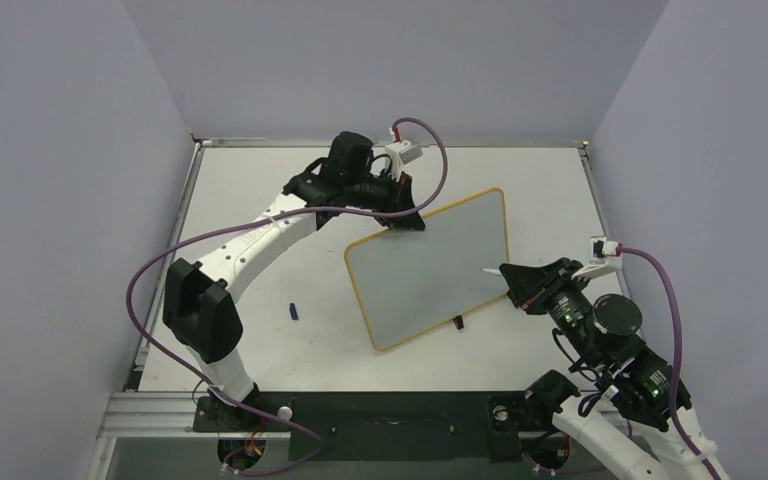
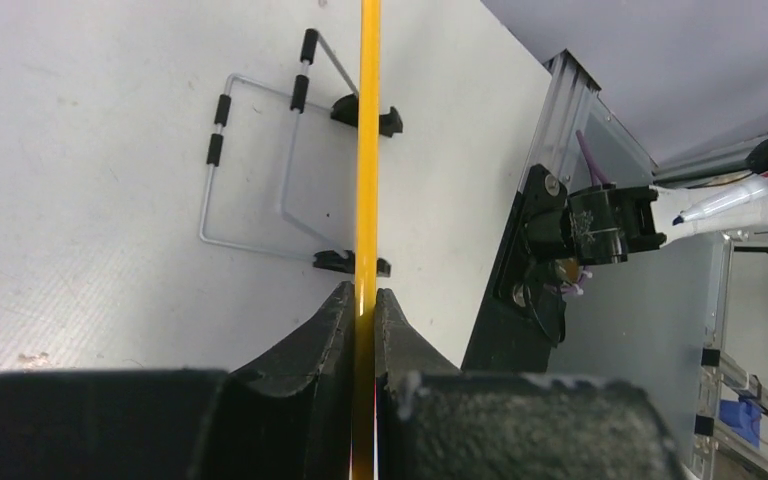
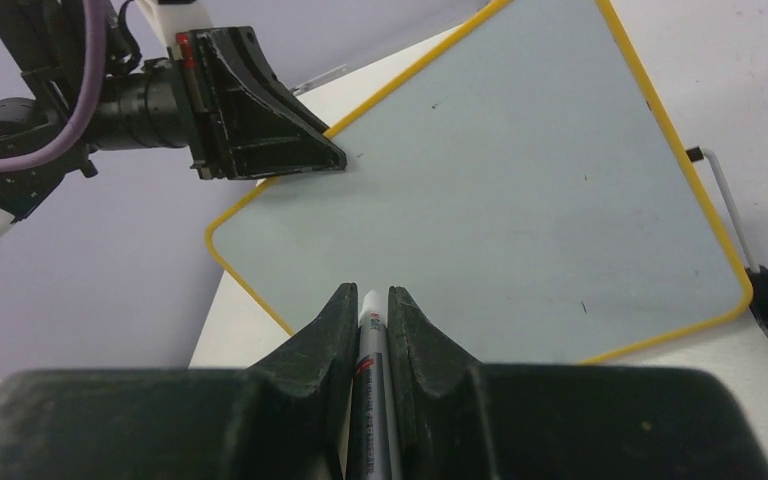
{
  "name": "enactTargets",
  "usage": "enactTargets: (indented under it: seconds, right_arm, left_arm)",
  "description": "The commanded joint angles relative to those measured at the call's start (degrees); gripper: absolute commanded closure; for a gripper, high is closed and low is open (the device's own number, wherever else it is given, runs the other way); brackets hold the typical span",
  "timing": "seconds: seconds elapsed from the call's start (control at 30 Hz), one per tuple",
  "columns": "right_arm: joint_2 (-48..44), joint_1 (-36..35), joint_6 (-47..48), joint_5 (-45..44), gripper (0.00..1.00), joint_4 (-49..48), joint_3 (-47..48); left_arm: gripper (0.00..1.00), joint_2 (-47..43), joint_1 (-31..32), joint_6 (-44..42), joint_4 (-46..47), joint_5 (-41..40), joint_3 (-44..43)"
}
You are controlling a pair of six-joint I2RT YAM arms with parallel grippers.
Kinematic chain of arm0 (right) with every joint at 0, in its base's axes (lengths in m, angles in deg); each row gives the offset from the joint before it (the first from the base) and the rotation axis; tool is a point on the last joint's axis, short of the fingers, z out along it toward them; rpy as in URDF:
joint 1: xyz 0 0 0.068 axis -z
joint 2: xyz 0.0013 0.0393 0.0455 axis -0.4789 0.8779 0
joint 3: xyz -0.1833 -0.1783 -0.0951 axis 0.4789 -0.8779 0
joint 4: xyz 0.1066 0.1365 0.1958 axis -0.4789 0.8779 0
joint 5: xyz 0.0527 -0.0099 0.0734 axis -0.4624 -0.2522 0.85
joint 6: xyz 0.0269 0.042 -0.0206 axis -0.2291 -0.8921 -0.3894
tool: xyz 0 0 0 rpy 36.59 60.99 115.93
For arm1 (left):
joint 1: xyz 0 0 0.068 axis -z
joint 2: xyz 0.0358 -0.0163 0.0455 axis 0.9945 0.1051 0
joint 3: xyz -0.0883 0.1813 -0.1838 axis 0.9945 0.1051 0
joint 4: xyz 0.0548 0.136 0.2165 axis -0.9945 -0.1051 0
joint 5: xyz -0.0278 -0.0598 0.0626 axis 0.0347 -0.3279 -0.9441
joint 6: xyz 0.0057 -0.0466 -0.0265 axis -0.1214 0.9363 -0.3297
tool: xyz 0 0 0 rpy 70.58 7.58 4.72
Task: Write a sentence on the whiteboard
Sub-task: Pick up the whiteboard from the whiteboard stand, then put down the whiteboard on the whiteboard stand.
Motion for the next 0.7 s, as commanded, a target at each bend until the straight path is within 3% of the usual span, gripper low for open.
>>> enactTargets:
  seconds: [0.0,0.27,0.67]
  right_arm:
    - [1.3,0.1,0.8,-0.8,1.00,-1.7,2.2]
    - [2.4,0.1,1.6,-1.4,1.00,-1.6,2.1]
    - [2.2,0.2,1.8,-1.5,1.00,-1.6,2.8]
  left_arm:
    - [1.00,-5.1,-1.4,3.4,10.9,0.5,0.1]
    - [1.00,-6.3,-1.4,9.3,19.6,1.8,5.0]
    - [1.00,-5.7,-0.4,15.4,26.7,7.2,1.4]
